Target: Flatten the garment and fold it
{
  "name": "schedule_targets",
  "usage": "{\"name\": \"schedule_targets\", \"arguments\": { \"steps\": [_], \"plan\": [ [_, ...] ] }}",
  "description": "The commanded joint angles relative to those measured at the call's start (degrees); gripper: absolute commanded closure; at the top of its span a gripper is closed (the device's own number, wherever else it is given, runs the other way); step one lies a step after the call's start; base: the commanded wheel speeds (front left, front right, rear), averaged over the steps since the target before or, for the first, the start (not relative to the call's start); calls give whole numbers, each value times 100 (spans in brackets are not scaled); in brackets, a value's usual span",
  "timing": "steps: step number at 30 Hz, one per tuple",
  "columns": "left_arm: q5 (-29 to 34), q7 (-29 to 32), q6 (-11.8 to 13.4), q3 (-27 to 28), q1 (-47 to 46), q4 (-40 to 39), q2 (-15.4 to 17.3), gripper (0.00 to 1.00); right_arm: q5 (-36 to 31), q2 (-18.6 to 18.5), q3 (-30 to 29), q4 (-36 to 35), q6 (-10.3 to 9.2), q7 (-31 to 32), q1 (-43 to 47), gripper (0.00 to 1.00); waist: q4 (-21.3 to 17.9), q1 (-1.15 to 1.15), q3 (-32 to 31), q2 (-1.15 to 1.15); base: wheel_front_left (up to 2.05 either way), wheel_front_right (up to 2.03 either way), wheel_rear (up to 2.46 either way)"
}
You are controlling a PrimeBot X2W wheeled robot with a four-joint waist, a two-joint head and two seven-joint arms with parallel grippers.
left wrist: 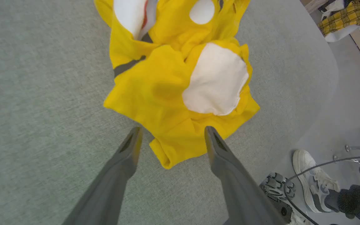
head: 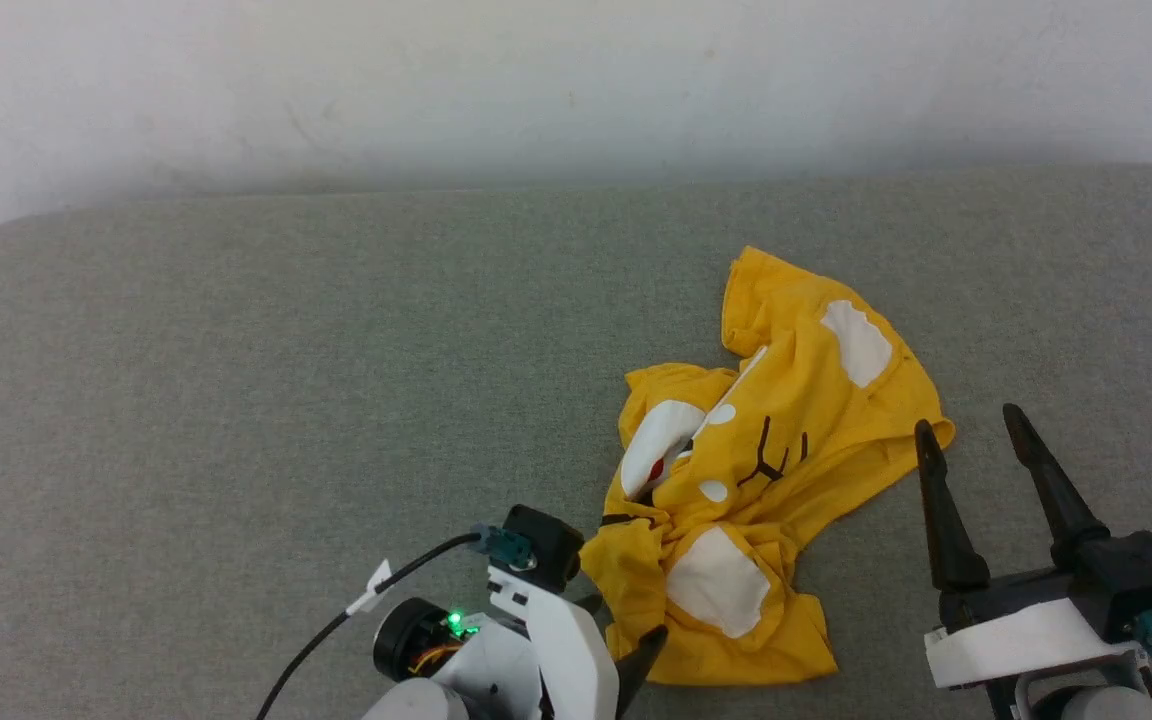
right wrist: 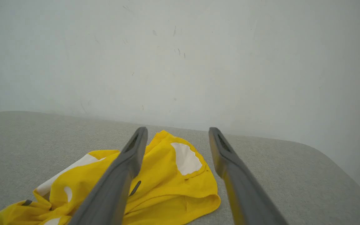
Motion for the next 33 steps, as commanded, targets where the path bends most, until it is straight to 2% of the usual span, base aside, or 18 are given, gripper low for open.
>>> {"name": "schedule_targets", "arguments": {
  "steps": [1, 10, 11, 12, 16, 18, 27, 29, 33],
  "plan": [
    [-73, 250, -31, -104, -122, 97, -44, 0, 28, 7, 37, -21, -12, -28, -98, 0, -304, -2, 364, 0, 0, 0, 0],
    [82, 419, -50, -316, -327, 827, -74, 0, 95, 7, 20, -24, -12, -28, -245, 0, -402, -2, 573, 0, 0, 0, 0],
    [50, 404, -84, -321, -315, 908, -79, 84, 101, 7, 12, -19, -12, -28, -258, 0, -390, -2, 567, 0, 0, 0, 0],
    [18, 370, -115, -311, -301, 972, -76, 100, 109, 7, 1, -12, -12, -28, -268, 0, -370, -2, 550, 0, 0, 0, 0],
    [-65, 49, -129, -150, -200, 1020, -9, 100, 121, 7, -53, 35, -12, -28, -259, 0, -233, -2, 410, 0, 0, 0, 0],
    [-76, -274, -53, 54, -136, 914, 70, 100, 115, 7, -65, 72, -12, -28, -232, 0, -152, -2, 293, 0, 0, 0, 0],
    [-392, -1747, 777, 1700, 522, 316, 602, 100, 89, 7, -104, 324, -12, -28, -47, 0, 140, -2, -183, 0, 0, 0, 0],
    [-576, -2003, 906, 2091, 630, 255, 622, 100, 93, 7, -129, 458, -12, -28, -24, 0, 173, -2, -194, 0, 0, 0, 0],
    [-643, -2316, 851, 2354, 718, 511, 739, 100, 228, 7, -206, 767, -12, 62, -40, 0, 241, -2, -142, 0, 0, 0, 0]
  ]
}}
